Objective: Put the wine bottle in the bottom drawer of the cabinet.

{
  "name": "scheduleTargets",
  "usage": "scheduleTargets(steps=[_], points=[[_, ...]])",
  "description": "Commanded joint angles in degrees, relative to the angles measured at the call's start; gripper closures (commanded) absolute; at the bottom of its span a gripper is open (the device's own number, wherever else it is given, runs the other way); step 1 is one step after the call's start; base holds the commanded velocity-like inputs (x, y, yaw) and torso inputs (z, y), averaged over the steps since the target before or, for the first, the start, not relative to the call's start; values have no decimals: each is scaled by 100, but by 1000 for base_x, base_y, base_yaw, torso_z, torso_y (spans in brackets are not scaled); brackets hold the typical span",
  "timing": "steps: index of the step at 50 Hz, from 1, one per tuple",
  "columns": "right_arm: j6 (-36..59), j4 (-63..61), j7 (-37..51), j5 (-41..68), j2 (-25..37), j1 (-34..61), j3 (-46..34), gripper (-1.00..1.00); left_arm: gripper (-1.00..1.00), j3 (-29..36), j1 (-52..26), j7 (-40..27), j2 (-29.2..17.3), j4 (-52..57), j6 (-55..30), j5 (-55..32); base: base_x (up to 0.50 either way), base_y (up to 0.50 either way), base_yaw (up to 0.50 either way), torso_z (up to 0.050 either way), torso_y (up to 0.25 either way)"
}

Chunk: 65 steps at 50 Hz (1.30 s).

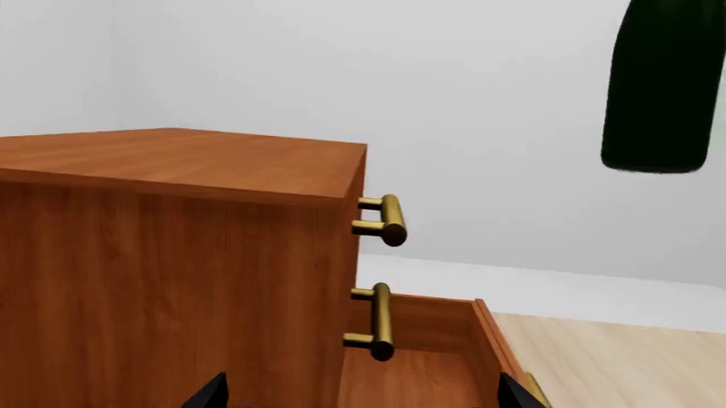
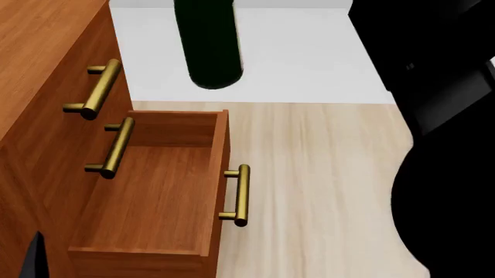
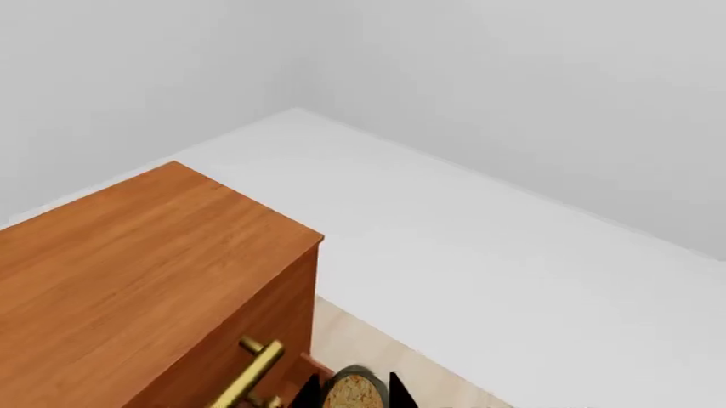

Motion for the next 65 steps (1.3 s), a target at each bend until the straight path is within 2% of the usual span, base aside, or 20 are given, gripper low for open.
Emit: scheduleTargets(steps=[1, 35, 65], points=[[19, -141, 3, 725, 0, 62, -218, 100, -100, -66, 74, 30, -69, -59, 104, -18, 0, 0, 0, 0, 0], [-210, -378, -250, 1590, 0, -253, -346, 100, -100, -67, 111, 70, -136, -1, 136, 3, 0, 0, 0, 0, -2], [104, -334, -487, 2148, 0, -245, -453, 100, -100, -77, 175, 123, -93, -127, 257, 49, 0, 0, 0, 0, -207]])
